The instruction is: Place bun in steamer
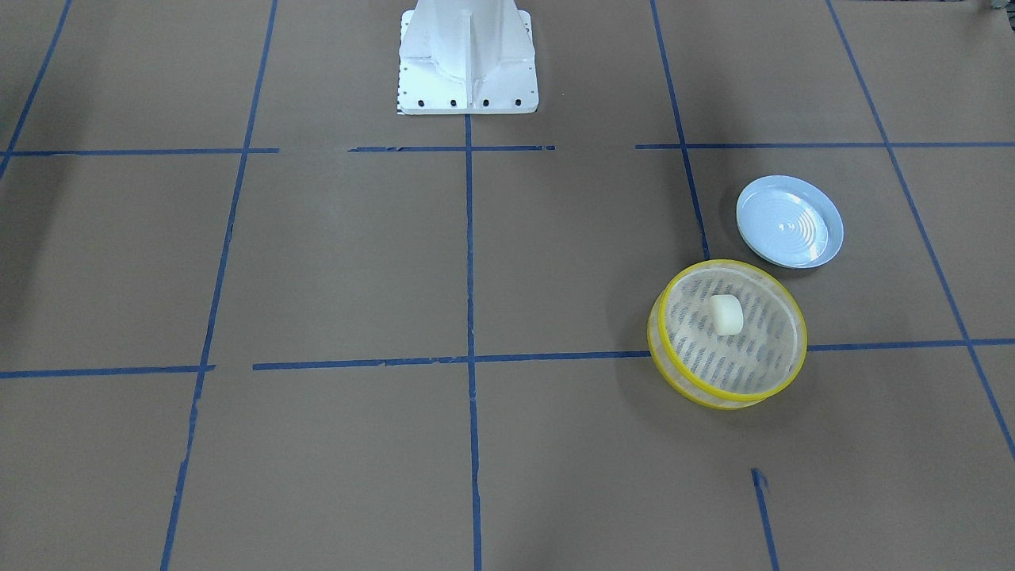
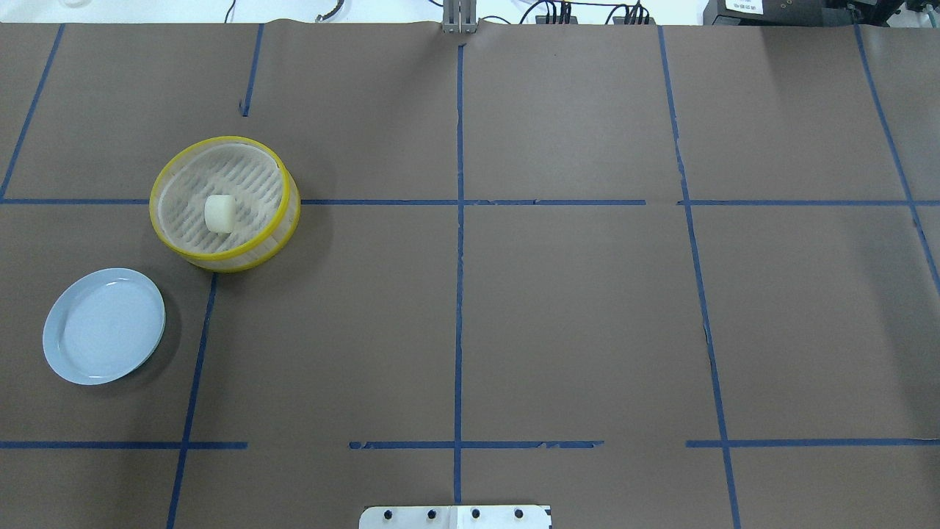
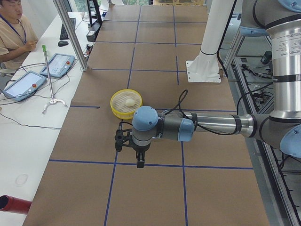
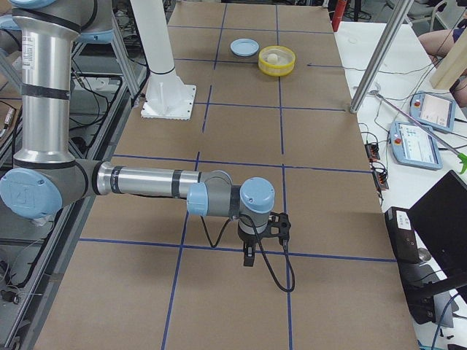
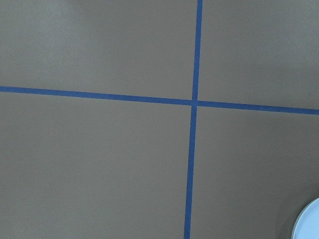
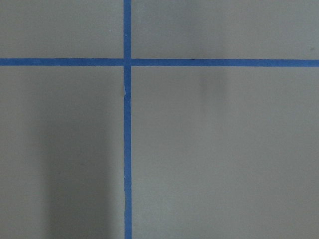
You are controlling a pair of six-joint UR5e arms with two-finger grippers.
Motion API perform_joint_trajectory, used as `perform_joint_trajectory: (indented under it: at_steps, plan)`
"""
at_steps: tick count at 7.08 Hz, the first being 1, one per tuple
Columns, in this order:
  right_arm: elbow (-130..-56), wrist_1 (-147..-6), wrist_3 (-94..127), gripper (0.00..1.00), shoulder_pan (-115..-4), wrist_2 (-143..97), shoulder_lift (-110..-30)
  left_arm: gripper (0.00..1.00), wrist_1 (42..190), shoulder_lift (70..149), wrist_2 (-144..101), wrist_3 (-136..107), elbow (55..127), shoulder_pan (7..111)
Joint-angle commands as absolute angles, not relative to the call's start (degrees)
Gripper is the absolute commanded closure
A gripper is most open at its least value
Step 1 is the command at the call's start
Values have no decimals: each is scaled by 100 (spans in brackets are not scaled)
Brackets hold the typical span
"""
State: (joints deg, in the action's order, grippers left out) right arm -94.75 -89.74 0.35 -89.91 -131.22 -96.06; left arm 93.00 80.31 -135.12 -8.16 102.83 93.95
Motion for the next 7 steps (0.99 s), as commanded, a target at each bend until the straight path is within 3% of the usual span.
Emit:
perform_joint_trajectory:
  at_steps: [1, 7]
  plan:
    - [-9475, -8974, 35, 0, -8991, -13122, -9606, 0, 9079, 8033, -13518, -800, 10327, 9378]
    - [-9475, -8974, 35, 0, -8991, -13122, -9606, 0, 9053, 8085, -13640, 97, 10178, 9360]
